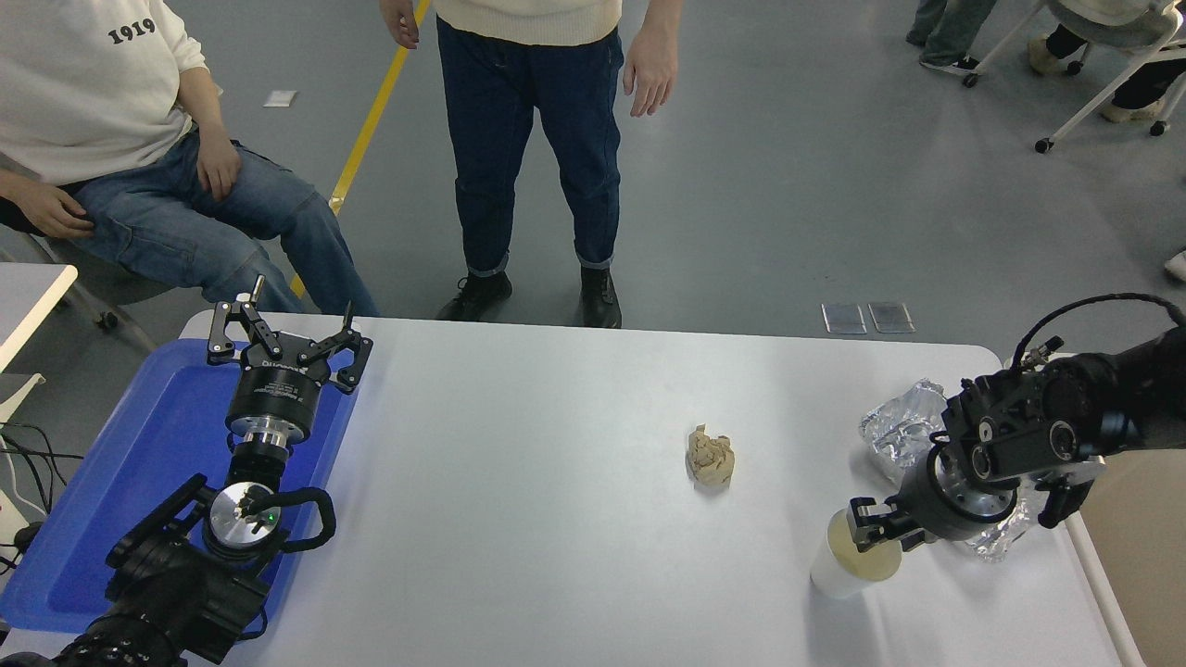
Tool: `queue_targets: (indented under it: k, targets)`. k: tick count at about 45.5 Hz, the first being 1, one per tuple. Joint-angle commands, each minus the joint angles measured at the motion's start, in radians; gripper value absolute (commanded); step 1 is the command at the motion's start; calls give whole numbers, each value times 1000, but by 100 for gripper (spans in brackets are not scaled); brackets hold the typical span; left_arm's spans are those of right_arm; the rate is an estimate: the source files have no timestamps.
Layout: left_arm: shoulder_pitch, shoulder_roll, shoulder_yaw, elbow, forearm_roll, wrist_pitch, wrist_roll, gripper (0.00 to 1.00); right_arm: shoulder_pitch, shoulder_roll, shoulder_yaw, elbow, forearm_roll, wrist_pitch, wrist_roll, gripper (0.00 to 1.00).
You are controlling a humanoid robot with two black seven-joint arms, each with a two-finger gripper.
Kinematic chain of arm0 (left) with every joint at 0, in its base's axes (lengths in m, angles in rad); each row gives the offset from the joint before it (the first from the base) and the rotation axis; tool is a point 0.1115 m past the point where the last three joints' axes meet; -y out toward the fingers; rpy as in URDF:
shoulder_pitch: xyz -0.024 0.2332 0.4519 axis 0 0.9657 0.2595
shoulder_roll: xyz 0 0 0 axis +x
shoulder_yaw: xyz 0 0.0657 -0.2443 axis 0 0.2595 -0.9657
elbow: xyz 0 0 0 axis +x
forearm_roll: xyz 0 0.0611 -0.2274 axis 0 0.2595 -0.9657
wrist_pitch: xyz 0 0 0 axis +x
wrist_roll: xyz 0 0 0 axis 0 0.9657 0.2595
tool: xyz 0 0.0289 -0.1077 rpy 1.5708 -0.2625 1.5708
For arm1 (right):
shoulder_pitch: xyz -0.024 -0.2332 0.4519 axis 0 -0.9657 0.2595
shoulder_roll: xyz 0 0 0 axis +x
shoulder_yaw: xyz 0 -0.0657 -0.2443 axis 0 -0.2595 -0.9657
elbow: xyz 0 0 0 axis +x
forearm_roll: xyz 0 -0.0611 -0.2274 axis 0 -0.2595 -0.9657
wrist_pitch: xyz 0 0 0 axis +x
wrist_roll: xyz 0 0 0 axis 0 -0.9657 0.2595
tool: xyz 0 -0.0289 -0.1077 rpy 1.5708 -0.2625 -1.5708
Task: Pick up paper cup place in dustbin
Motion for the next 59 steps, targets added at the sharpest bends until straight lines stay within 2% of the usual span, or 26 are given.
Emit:
queue_targets:
  k: [1,24,40,46,59]
  targets:
    - [0,0,0,0,0,0,0,100,-2,-1,-1,10,7,11,0,0]
    - [0,0,0,0,0,0,0,100,50,-26,23,9,37,195,2,0]
    - [0,0,0,0,0,0,2,100,274,-130,-6,26,36,455,2,0]
    - [0,0,0,0,0,0,2,100,363,-136,-43,32,27,558,2,0]
    - [0,0,0,0,0,0,2,100,621,-181,-98,64,31,558,2,0]
